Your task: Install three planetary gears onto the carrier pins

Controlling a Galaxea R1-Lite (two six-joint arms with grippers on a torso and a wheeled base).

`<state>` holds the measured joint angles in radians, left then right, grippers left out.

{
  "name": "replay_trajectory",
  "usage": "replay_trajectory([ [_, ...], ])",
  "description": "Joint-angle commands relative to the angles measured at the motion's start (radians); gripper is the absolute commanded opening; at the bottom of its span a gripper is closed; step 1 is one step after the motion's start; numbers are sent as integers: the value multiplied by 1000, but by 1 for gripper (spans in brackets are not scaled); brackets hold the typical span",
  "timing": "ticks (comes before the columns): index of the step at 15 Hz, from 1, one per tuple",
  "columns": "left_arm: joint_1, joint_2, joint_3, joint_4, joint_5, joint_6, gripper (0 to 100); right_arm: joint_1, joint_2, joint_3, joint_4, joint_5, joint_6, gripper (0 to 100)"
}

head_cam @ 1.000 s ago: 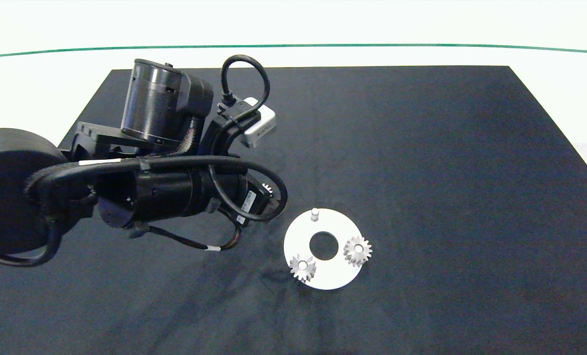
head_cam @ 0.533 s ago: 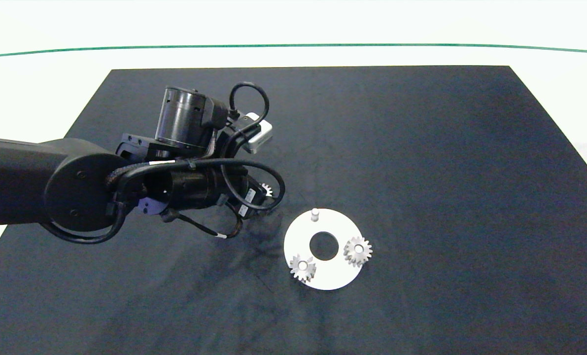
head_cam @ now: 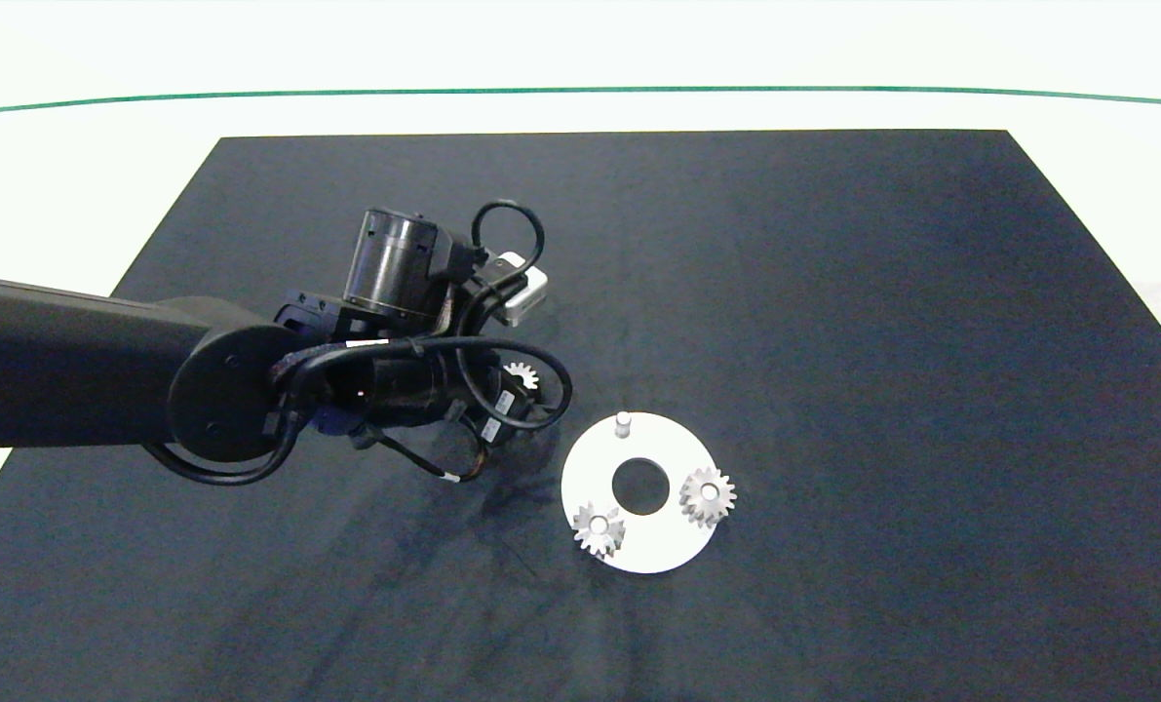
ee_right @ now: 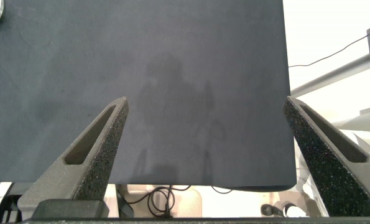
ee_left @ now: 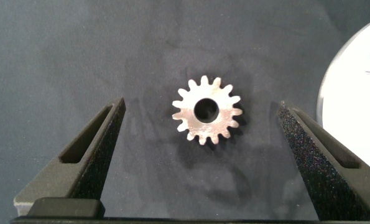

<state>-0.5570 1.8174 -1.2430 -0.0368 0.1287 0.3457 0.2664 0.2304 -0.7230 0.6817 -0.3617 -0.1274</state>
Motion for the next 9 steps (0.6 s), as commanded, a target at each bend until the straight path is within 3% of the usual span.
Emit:
replay_trajectory([
  [1,0,10,7,-2,2,1,97,2,0,-6,4,-3,-1,100],
  [9,2,14,14,-14,0,1,82,2,1,-4,4,-2,-1,100],
])
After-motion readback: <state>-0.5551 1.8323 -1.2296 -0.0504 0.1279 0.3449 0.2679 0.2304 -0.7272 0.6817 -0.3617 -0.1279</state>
